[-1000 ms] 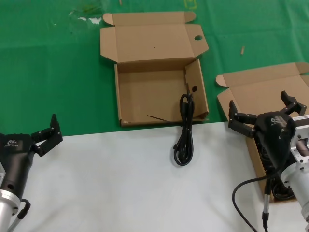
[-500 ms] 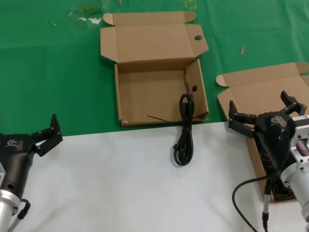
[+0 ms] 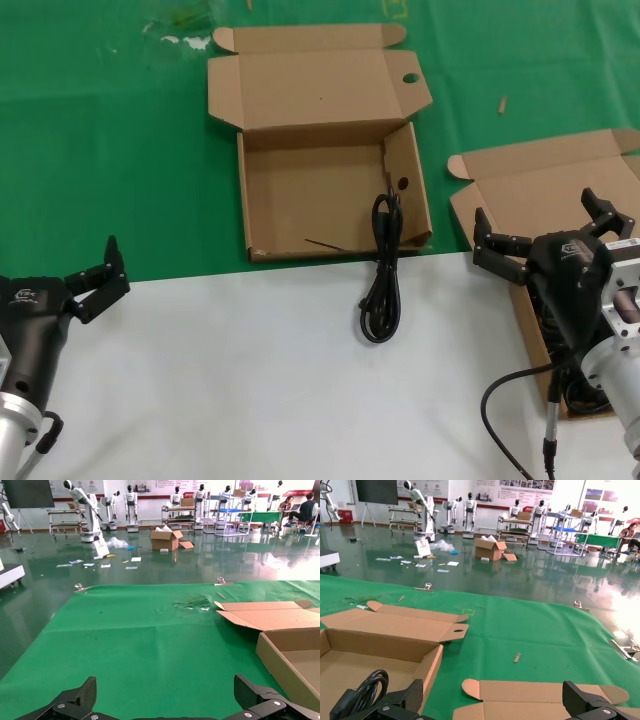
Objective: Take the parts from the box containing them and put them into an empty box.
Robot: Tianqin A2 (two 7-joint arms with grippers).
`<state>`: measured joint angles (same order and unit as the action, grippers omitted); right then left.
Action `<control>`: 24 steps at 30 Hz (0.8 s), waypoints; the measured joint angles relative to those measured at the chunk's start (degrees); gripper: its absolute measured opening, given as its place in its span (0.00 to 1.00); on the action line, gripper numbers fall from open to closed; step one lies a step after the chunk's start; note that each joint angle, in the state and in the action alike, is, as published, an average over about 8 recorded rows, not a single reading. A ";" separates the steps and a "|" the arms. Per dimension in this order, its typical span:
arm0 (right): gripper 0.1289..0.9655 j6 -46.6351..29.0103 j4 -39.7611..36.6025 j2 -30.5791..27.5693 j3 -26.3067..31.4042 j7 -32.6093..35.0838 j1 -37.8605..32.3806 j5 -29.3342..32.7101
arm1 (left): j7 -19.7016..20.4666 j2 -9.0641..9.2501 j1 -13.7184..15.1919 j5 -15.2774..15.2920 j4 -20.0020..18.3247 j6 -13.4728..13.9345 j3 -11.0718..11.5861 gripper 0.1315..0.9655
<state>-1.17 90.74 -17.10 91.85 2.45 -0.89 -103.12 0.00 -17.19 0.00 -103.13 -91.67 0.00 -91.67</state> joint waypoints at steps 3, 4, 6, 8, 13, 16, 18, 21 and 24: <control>1.00 0.00 0.00 0.00 0.00 0.00 0.00 0.00 | 0.00 0.00 0.00 0.00 0.00 0.00 0.00 1.00; 1.00 0.00 0.00 0.00 0.00 0.00 0.00 0.00 | 0.00 0.00 0.00 0.00 0.00 0.00 0.00 1.00; 1.00 0.00 0.00 0.00 0.00 0.00 0.00 0.00 | 0.00 0.00 0.00 0.00 0.00 0.00 0.00 1.00; 1.00 0.00 0.00 0.00 0.00 0.00 0.00 0.00 | 0.00 0.00 0.00 0.00 0.00 0.00 0.00 1.00; 1.00 0.00 0.00 0.00 0.00 0.00 0.00 0.00 | 0.00 0.00 0.00 0.00 0.00 0.00 0.00 1.00; 1.00 0.00 0.00 0.00 0.00 0.00 0.00 0.00 | 0.00 0.00 0.00 0.00 0.00 0.00 0.00 1.00; 1.00 0.00 0.00 0.00 0.00 0.00 0.00 0.00 | 0.00 0.00 0.00 0.00 0.00 0.00 0.00 1.00; 1.00 0.00 0.00 0.00 0.00 0.00 0.00 0.00 | 0.00 0.00 0.00 0.00 0.00 0.00 0.00 1.00; 1.00 0.00 0.00 0.00 0.00 0.00 0.00 0.00 | 0.00 0.00 0.00 0.00 0.00 0.00 0.00 1.00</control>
<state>-1.17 90.74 -17.10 91.85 2.45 -0.89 -103.12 0.00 -17.19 0.00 -103.13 -91.67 0.00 -91.67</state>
